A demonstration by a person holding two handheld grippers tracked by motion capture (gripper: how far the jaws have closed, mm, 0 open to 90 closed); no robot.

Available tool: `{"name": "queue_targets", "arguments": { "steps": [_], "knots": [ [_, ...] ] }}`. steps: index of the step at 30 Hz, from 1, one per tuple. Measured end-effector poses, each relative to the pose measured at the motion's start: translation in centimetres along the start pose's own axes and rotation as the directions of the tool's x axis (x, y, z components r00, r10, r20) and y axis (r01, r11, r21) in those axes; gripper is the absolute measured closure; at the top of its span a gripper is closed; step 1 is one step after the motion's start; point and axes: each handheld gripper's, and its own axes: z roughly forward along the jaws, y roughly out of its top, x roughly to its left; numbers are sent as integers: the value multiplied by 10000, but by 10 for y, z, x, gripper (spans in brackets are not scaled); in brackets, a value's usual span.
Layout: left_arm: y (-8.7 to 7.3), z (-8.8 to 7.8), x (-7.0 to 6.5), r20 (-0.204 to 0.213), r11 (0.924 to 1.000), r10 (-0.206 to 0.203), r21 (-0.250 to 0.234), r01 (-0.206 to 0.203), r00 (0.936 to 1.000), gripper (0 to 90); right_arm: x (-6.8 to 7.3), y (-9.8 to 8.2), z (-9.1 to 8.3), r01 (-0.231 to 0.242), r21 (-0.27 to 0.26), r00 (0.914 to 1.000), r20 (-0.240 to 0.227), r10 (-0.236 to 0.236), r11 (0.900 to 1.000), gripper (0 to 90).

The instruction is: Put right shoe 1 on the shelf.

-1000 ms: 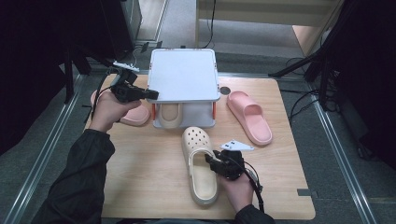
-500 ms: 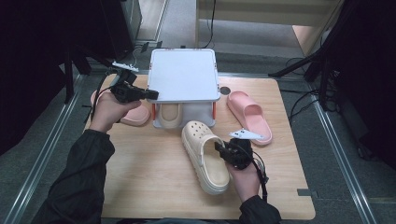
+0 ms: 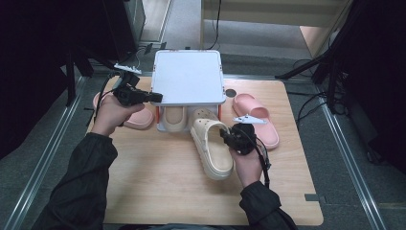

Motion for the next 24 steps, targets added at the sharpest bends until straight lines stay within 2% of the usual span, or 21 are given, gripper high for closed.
{"name": "queue_targets", "arguments": {
  "steps": [1,4,9,11,16,20,21,23,24],
  "knots": [
    [0,0,0,-7,10000,41,-8,-41,10000,838,-3,4,7,-205,-42,9998,74,205,9998,765],
    [0,0,0,0,10000,40,-7,-40,10000,838,-5,8,14,-353,-103,9993,112,354,9993,764],
    [0,0,0,-6,10000,40,-7,-40,10000,838,-2,13,30,-318,-6,9987,404,318,9995,761],
    [0,0,0,-16,10000,35,-13,-35,10000,837,-1,15,40,-473,-42,9978,456,475,9989,756],
    [-1,0,0,2,10000,55,-29,-55,10000,837,0,17,47,-669,-202,9959,603,680,9976,741],
    [-1,0,0,-19,9999,101,-20,-101,9999,837,5,17,52,-400,-93,9979,507,405,9992,698],
    [-1,0,0,-23,10000,93,-17,-93,10000,837,8,16,53,-112,79,9984,563,108,9999,690],
    [-1,0,0,-19,10000,74,-33,-74,10000,836,8,16,53,-52,116,9982,593,45,9999,679],
    [-1,0,0,-13,9999,101,-19,-101,9999,836,7,16,51,-248,133,9992,324,243,9996,654]
  ]
}}
